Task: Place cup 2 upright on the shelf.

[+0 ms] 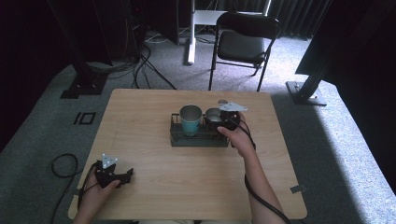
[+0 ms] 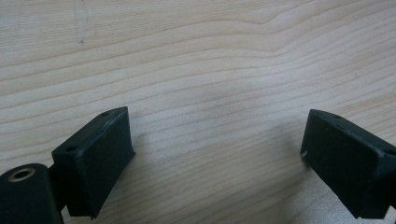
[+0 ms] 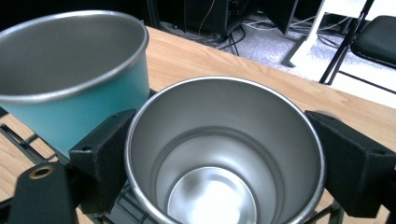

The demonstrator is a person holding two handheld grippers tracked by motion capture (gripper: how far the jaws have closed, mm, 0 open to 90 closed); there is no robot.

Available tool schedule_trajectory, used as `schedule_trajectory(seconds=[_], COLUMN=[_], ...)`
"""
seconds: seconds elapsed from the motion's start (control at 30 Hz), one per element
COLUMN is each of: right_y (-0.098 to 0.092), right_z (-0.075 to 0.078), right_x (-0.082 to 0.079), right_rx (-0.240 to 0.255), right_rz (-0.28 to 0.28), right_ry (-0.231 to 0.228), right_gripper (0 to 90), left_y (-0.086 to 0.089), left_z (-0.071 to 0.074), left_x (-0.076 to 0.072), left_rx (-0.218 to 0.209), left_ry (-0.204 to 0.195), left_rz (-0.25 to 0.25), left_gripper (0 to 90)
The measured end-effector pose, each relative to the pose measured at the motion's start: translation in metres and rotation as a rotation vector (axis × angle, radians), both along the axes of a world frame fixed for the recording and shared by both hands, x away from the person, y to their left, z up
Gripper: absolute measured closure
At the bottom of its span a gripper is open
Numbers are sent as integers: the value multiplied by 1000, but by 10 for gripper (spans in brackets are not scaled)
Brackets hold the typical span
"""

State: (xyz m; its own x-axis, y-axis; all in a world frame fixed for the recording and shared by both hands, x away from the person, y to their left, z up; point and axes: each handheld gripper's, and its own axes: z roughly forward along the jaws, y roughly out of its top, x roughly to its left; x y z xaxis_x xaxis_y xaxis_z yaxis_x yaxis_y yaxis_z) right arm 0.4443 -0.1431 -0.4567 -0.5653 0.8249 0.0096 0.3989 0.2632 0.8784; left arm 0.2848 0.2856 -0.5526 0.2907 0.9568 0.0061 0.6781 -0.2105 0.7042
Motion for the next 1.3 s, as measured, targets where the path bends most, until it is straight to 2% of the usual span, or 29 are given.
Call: schedule_trajectory(seconds=[0.27,0.73,0.97,1.3], right_y=[1,1,-2,-9], right_z=[-9,-14,-13,-3], right_x=[-1,-7,-9,-19], right_rx=[-15,-10,-18,-7], right_rz=[6,19,46,45], right_ry=[16,-16,-16,-38], right_gripper=[130,128,125,113], left_y=[0,0,0,0], left_z=[0,0,0,0], left_x=[0,0,0,0], left_rx=[0,0,1,0], left_ry=[0,0,0,0], left_rz=[0,0,-1,0], left_gripper=[96,96,96,96])
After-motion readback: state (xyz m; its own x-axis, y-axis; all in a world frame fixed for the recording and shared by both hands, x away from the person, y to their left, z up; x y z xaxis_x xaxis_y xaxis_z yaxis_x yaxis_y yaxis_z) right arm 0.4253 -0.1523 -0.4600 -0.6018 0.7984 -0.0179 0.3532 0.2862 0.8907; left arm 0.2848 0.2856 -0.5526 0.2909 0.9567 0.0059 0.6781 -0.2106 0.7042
